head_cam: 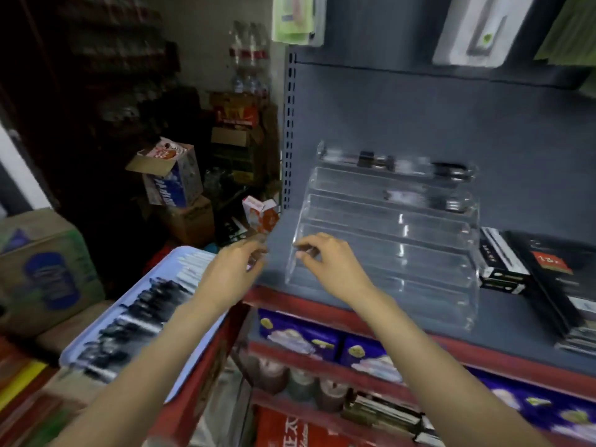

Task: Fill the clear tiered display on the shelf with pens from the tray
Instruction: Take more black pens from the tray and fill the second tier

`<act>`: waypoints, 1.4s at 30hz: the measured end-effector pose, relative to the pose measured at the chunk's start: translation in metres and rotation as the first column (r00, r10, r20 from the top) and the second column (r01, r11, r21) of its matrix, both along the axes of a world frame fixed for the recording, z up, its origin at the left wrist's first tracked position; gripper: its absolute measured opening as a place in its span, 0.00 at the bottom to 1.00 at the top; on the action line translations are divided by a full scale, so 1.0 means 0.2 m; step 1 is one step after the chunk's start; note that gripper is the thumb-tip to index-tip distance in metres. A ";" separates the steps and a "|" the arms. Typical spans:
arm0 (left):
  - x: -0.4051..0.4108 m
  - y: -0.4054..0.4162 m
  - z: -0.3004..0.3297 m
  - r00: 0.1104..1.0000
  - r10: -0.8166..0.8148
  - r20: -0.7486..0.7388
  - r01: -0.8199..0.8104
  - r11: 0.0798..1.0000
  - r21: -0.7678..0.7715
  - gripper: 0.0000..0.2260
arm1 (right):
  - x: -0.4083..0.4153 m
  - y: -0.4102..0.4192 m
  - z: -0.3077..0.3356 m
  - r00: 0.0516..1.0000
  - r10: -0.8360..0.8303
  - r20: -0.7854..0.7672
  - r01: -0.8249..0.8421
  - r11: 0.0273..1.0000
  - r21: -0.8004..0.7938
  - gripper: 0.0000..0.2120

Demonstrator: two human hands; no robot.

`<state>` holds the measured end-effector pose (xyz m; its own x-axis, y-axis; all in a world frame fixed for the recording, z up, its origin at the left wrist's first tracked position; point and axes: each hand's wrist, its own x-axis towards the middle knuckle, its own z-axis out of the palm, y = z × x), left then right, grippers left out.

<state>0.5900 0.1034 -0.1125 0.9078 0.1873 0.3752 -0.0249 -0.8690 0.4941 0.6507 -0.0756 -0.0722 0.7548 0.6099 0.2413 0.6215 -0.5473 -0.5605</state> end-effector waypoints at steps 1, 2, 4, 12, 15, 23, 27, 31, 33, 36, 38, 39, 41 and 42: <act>-0.07 0.12 -0.05 0.999 0.024 -0.049 -0.025 1.000 -0.015 0.11 | -0.06 0.12 -0.05 1.000 0.012 -0.021 -0.012 1.000 -0.001 0.12; -0.13 0.24 -0.10 0.994 0.041 -0.097 -0.042 0.999 -0.017 0.11 | -0.12 0.25 -0.10 0.999 0.024 -0.042 -0.025 1.000 -0.006 0.12; -0.26 0.47 -0.19 0.982 0.055 -0.179 -0.055 0.998 0.007 0.11 | -0.24 0.51 -0.20 0.994 0.047 -0.099 -0.051 0.998 -0.043 0.12; -0.57 1.15 -0.48 0.914 0.073 -0.398 -0.069 0.997 0.026 0.09 | -0.50 1.20 -0.63 0.937 -0.042 -0.346 -0.050 0.966 -0.252 0.18; -0.55 1.31 -0.57 0.891 0.080 -0.447 -0.091 0.996 -0.003 0.14 | -0.48 1.29 -0.72 0.929 -0.092 -0.357 -0.031 0.945 -0.326 0.23; -0.37 1.51 -0.74 0.816 0.007 -0.578 -0.056 0.996 -0.066 0.24 | -0.32 1.49 -0.89 0.897 -0.087 -0.433 -0.091 0.923 -0.373 0.25; -0.26 1.57 -0.78 0.845 -0.020 -0.534 -0.047 0.993 -0.111 0.26 | -0.23 1.58 -0.98 0.916 -0.135 -0.377 -0.029 0.917 -0.397 0.21; -0.19 1.62 -0.87 0.828 -0.077 -0.556 0.005 0.992 -0.130 0.27 | -0.17 1.64 -1.02 0.911 -0.217 -0.351 0.045 0.898 -0.438 0.16; -0.15 1.64 -0.89 0.812 -0.105 -0.573 0.024 0.989 -0.148 0.25 | -0.15 1.65 -1.03 0.902 -0.222 -0.370 0.039 0.896 -0.442 0.15; -0.10 1.66 -0.90 0.829 -0.086 -0.552 -0.024 0.982 -0.189 0.22 | -0.12 1.67 -1.03 0.892 -0.245 -0.381 0.058 0.896 -0.441 0.12; -0.07 1.67 -0.91 0.834 -0.087 -0.546 -0.056 0.969 -0.241 0.22 | -0.11 1.68 -1.02 0.881 -0.272 -0.386 0.085 0.895 -0.439 0.09; -0.05 1.68 -0.92 0.836 -0.090 -0.541 -0.065 0.963 -0.260 0.21 | -0.11 1.69 -1.02 0.879 -0.281 -0.385 0.092 0.892 -0.443 0.08; -0.03 1.70 -0.93 0.849 -0.090 -0.520 -0.075 0.954 -0.289 0.19 | -0.11 1.71 -1.01 0.872 -0.294 -0.391 0.096 0.887 -0.452 0.05; -0.02 1.71 -0.94 0.855 -0.094 -0.511 -0.080 0.948 -0.308 0.18 | -0.12 1.71 -1.01 0.867 -0.302 -0.397 0.099 0.884 -0.456 0.05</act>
<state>0.5867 0.4453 -0.2996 0.9533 0.2067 -0.2203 0.3019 -0.6711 0.6771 0.6270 0.2671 -0.2732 0.8328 0.3971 -0.3856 0.2101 -0.8713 -0.4435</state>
